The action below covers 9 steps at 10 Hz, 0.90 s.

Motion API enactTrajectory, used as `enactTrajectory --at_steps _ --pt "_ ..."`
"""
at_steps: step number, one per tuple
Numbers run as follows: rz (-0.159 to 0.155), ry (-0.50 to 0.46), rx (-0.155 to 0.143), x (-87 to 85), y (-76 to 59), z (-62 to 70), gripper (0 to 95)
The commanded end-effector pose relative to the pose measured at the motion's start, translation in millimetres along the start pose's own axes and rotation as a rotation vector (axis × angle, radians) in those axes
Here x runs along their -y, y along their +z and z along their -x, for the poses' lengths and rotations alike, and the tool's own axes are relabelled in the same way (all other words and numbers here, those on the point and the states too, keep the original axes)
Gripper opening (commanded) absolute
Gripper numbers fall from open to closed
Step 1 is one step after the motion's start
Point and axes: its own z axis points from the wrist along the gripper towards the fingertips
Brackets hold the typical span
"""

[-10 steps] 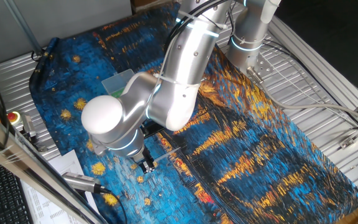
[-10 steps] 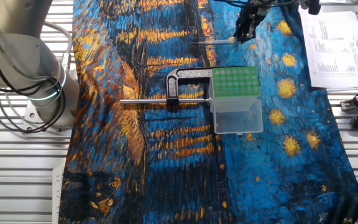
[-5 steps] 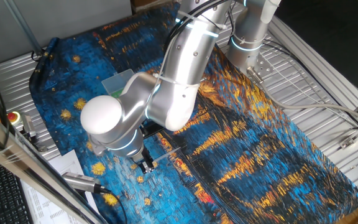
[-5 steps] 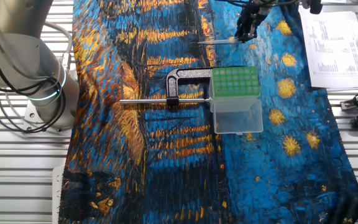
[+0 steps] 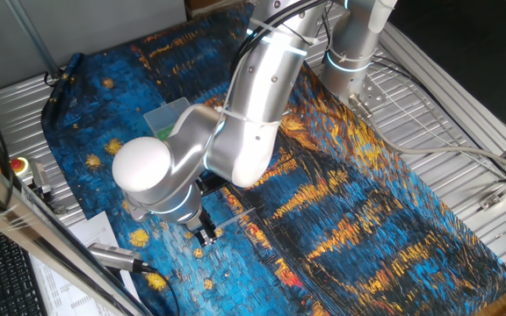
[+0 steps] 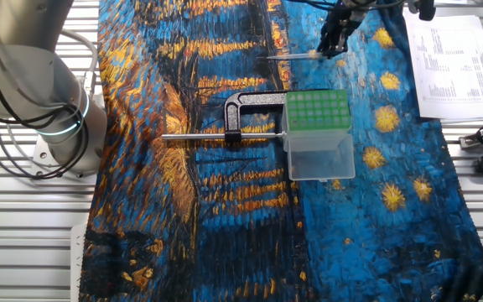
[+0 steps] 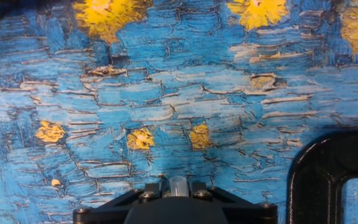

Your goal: Insert a large pipette tip into the holder for large pipette tips

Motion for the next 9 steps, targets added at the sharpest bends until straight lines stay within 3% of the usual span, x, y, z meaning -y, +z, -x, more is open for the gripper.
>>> enactTrajectory --at_steps 1,8,9 --pt "-0.002 0.0 0.004 0.5 0.5 -0.4 19.0" --pt "-0.004 -0.003 0.008 0.1 1.3 0.9 19.0" --pt "-0.003 -0.002 0.007 0.2 1.5 0.9 0.0"
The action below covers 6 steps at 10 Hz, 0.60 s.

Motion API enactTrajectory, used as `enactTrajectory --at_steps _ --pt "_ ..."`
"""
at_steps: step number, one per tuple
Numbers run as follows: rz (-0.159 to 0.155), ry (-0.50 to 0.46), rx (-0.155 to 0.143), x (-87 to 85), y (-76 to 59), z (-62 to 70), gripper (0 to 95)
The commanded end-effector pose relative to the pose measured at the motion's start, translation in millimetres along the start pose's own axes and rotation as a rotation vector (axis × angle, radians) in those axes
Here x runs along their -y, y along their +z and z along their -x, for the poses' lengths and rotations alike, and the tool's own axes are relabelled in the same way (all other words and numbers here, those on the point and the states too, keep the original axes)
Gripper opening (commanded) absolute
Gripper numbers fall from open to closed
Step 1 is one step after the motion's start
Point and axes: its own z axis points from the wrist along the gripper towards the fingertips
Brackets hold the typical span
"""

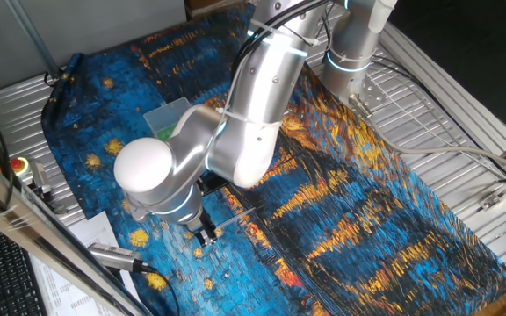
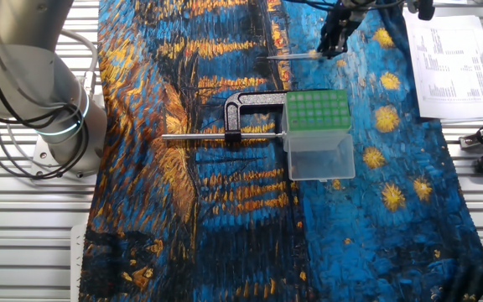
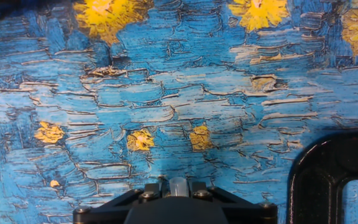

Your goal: Insert a large pipette tip into the holder for large pipette tips

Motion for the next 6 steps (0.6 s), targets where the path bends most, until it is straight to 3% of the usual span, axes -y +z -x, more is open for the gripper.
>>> enactTrajectory --at_steps 1,4,5,6 --pt "0.001 0.001 0.0 0.1 -0.1 -0.3 0.0" --pt "0.003 -0.003 0.002 0.0 -3.1 -0.7 0.0" --pt "0.004 -0.009 0.002 0.0 -7.3 -1.3 0.0" --pt "0.005 -0.032 0.004 -0.5 -20.8 -3.7 0.0"
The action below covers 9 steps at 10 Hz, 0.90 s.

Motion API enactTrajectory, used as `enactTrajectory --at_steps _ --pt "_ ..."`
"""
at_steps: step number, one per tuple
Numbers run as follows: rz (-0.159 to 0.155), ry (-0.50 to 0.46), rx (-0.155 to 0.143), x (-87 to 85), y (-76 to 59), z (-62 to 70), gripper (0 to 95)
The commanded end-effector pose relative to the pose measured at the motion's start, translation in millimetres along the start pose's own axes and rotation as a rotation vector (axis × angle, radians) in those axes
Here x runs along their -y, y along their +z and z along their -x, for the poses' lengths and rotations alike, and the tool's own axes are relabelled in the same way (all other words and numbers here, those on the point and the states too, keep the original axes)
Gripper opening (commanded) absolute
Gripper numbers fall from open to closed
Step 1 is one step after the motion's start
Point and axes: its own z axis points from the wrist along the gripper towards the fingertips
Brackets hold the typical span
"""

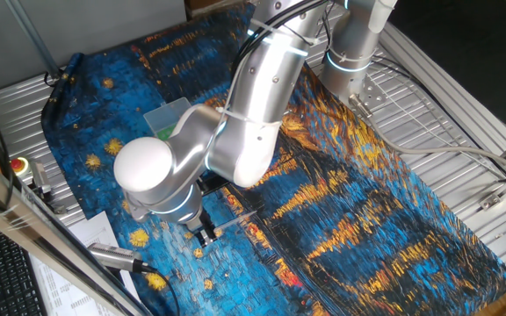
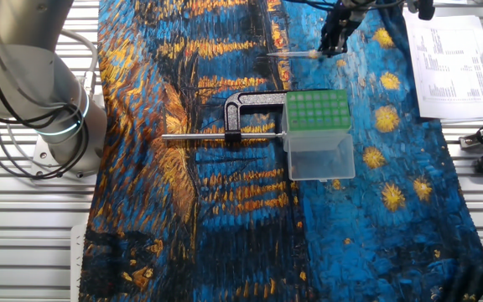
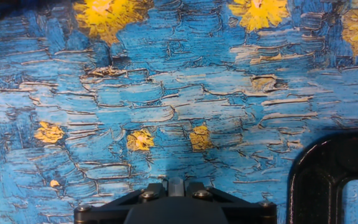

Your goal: Insert a large pipette tip into the holder for large pipette tips

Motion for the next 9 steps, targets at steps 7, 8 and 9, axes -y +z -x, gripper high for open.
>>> enactTrajectory --at_steps 7,8,9 --pt "-0.007 -0.271 0.029 6.4 -124.8 -14.3 0.0" --pt "-0.008 -0.325 0.031 8.0 -140.0 -10.4 0.0" --pt "-0.01 -0.376 0.033 7.4 -150.4 -7.7 0.0"
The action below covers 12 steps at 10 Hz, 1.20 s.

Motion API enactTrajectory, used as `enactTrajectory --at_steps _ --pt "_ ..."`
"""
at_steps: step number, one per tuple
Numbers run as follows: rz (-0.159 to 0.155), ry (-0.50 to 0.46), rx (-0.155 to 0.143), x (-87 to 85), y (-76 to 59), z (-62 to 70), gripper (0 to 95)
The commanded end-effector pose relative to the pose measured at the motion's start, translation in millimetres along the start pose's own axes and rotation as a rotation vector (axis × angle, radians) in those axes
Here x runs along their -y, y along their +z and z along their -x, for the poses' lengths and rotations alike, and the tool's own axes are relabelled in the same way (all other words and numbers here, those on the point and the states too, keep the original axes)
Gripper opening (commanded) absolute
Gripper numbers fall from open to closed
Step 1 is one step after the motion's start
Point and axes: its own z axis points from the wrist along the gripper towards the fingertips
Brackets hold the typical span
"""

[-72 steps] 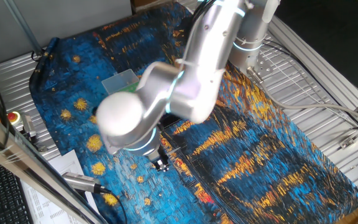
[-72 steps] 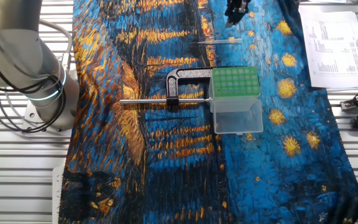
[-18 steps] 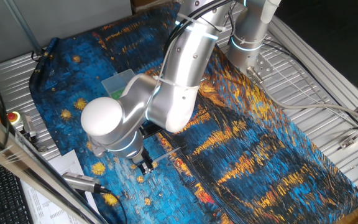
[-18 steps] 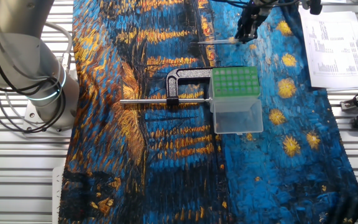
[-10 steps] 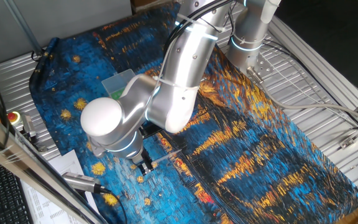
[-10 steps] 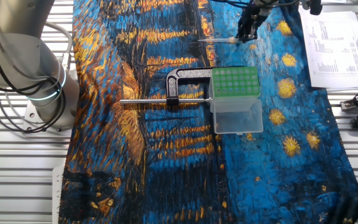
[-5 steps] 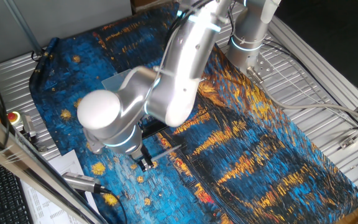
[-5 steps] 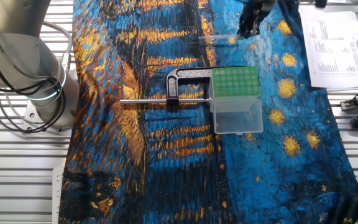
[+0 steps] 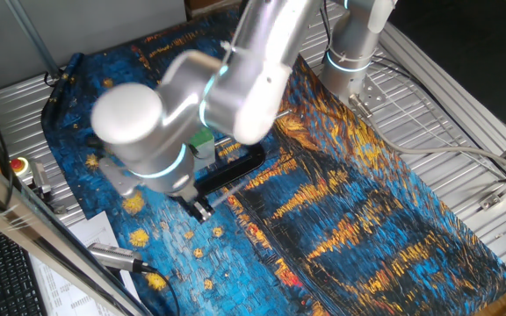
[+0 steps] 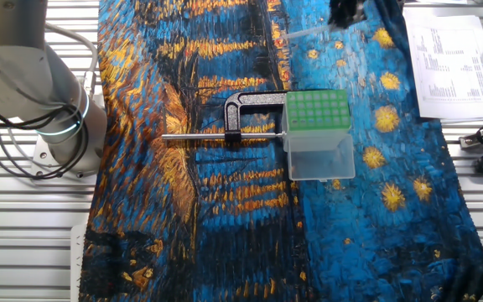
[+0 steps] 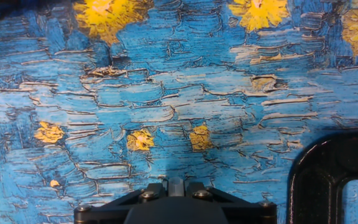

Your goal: Insert a large pipette tip into the holder for large pipette tips

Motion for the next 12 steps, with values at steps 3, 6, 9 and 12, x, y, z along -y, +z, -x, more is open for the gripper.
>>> enactTrajectory --at_steps 3,6,9,12 --pt "-0.008 -0.244 0.009 -1.1 -49.9 14.1 0.0" --pt "-0.013 -0.427 0.014 -5.1 -55.9 11.8 0.0" --pt "-0.011 -0.609 0.014 -4.7 -56.7 10.8 0.0" --pt "-0.018 -0.768 0.02 -4.7 -56.7 10.8 0.0"
